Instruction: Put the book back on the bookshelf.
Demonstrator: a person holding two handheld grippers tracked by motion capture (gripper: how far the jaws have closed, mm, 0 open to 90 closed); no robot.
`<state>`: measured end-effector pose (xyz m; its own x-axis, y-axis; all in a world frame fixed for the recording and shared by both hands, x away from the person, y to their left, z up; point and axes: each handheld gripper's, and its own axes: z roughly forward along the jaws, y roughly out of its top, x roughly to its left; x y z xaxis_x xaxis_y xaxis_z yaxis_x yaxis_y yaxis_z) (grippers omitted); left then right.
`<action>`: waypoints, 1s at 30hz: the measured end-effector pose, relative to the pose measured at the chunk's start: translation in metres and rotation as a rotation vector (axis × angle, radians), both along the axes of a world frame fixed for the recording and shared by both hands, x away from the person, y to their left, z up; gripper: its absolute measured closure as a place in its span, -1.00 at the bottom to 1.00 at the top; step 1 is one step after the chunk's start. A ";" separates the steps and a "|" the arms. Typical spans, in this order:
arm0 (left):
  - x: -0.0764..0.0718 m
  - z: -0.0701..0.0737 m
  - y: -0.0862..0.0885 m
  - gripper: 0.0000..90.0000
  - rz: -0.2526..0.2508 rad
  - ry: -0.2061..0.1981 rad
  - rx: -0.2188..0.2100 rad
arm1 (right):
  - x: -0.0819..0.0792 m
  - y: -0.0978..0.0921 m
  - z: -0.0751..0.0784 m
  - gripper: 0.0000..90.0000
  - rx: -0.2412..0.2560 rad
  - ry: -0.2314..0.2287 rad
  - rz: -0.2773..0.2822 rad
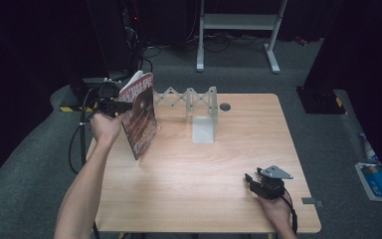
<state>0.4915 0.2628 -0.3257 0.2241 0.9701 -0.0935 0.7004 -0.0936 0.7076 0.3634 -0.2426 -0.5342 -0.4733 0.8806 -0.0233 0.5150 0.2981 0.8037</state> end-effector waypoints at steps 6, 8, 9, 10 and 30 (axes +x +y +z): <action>-0.002 0.002 0.000 0.87 0.016 -0.039 0.003 | 0.000 0.000 0.000 -0.03 0.000 -0.001 0.000; -0.002 0.002 -0.001 0.87 0.021 -0.050 0.003 | 0.000 0.000 0.000 -0.03 0.000 -0.001 0.000; -0.002 0.002 -0.002 0.87 0.022 -0.056 0.004 | 0.000 0.000 0.000 -0.03 0.000 -0.002 0.000; -0.002 0.001 -0.002 0.87 0.025 -0.062 0.003 | 0.000 0.000 0.000 -0.03 0.000 -0.001 0.000; -0.003 -0.010 -0.014 0.87 0.066 -0.196 0.015 | 0.000 0.000 0.000 -0.03 0.001 0.000 0.000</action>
<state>0.4881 0.2492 -0.3362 0.1729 0.9841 -0.0398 0.5545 -0.0639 0.8297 0.3631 -0.2424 -0.5342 -0.4731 0.8807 -0.0223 0.5151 0.2971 0.8040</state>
